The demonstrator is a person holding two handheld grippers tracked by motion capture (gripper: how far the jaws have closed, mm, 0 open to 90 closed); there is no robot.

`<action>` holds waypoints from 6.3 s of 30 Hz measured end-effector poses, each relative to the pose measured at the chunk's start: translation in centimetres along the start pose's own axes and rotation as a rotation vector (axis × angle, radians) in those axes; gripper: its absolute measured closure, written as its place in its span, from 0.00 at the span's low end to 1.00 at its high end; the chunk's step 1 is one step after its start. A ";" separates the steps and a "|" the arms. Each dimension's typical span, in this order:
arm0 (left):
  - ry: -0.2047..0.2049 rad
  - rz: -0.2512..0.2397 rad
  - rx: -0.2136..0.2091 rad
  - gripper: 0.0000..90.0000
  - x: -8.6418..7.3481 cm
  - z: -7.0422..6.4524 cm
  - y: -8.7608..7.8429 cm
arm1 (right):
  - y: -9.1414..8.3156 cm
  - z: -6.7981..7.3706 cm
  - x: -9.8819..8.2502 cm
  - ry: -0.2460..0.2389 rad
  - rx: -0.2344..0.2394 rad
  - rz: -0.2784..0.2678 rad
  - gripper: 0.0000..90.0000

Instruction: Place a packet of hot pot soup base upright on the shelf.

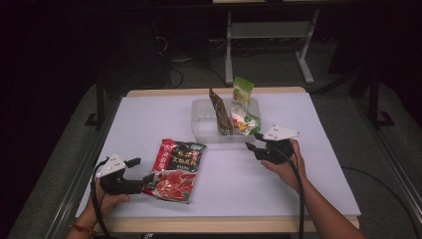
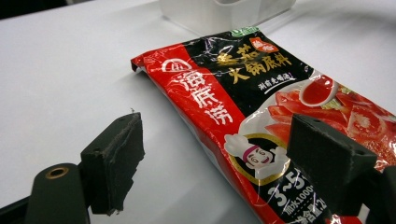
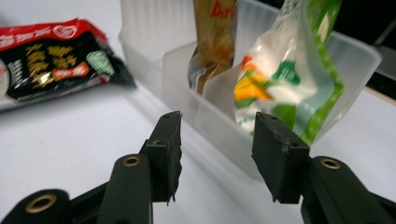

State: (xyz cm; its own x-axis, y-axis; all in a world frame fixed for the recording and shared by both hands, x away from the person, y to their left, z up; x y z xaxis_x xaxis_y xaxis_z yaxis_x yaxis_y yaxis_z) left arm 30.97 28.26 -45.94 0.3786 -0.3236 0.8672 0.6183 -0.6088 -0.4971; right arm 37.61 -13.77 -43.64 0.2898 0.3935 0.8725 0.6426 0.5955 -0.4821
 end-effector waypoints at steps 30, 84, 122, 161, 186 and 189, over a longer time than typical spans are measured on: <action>-0.135 0.147 -0.126 0.16 -1.1 0.2 2.4 | 7.3 7.5 0.3 0.118 0.359 0.134 0.35; -0.134 0.181 -0.245 0.15 -0.5 -1.5 3.8 | 10.7 10.7 5.3 0.227 0.400 0.053 0.83; -0.093 -0.065 -0.281 0.71 5.3 -2.7 2.7 | 5.4 11.9 10.5 0.057 0.399 -0.138 0.91; -0.069 -0.090 -0.290 0.83 4.8 -3.7 1.9 | -6.0 2.4 -5.1 -0.076 0.061 0.071 0.44; -0.026 -0.190 -0.225 0.89 6.2 -5.0 0.7 | -6.0 0.3 -6.2 -0.045 -0.066 0.053 0.30; -0.008 -0.191 -0.205 0.89 6.6 -4.9 0.4 | -6.0 0.3 -6.1 -0.039 -0.068 0.046 0.30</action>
State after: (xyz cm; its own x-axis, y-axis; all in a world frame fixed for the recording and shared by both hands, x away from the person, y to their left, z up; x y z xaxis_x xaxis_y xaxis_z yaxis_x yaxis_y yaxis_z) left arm 30.31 22.34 -40.27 0.2745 -0.1839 0.9438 0.5272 -0.7921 -0.3077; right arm 31.77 -19.61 -46.10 0.2931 0.4471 0.8451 0.6765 0.5276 -0.5138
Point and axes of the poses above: each handheld gripper's, and its own axes: y roughly forward along the jaws, x roughly out of its top, z roughly to its left, the point moved 5 cm from there along y, roughly forward along the jaws, and after that the axes turned 1 degree about x, right-handed, at the moved point
